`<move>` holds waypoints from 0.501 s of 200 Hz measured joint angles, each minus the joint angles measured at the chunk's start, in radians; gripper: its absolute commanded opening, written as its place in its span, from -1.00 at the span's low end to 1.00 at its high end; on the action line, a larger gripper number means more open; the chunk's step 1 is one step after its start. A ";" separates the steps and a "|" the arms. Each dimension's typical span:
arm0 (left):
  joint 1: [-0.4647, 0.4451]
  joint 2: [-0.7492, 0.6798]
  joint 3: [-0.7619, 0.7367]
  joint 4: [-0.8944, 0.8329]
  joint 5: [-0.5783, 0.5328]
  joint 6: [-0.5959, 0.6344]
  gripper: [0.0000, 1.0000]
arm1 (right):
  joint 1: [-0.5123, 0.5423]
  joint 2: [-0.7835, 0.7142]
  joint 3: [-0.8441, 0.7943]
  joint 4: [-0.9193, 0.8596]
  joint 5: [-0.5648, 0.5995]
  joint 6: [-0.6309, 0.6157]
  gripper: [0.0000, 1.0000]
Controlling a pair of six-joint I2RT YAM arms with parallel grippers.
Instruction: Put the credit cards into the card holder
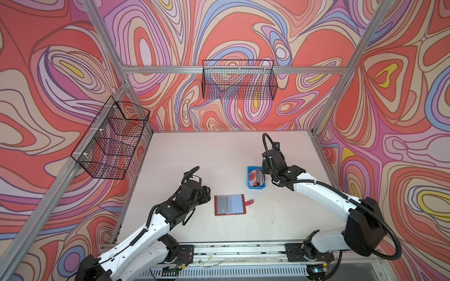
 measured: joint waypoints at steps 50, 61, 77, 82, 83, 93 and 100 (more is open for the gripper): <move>0.000 -0.116 -0.053 -0.020 -0.074 0.007 0.33 | -0.115 0.171 0.013 0.034 -0.245 0.020 -0.22; 0.000 -0.123 -0.058 -0.021 -0.083 0.007 0.33 | -0.114 0.183 0.013 0.039 -0.279 0.026 -0.26; 0.000 -0.122 -0.060 -0.021 -0.092 0.008 0.33 | -0.109 0.188 0.013 0.039 -0.302 0.028 -0.26; 0.000 -0.119 -0.060 -0.021 -0.095 0.008 0.33 | -0.109 0.188 0.013 0.040 -0.306 0.028 -0.26; 0.000 -0.119 -0.060 -0.021 -0.095 0.008 0.33 | -0.109 0.188 0.013 0.040 -0.306 0.028 -0.26; 0.000 -0.111 -0.060 -0.021 -0.095 0.010 0.32 | -0.108 0.188 0.013 0.042 -0.310 0.028 -0.30; 0.000 -0.103 -0.060 -0.021 -0.095 0.011 0.32 | -0.108 0.188 0.013 0.042 -0.313 0.028 -0.32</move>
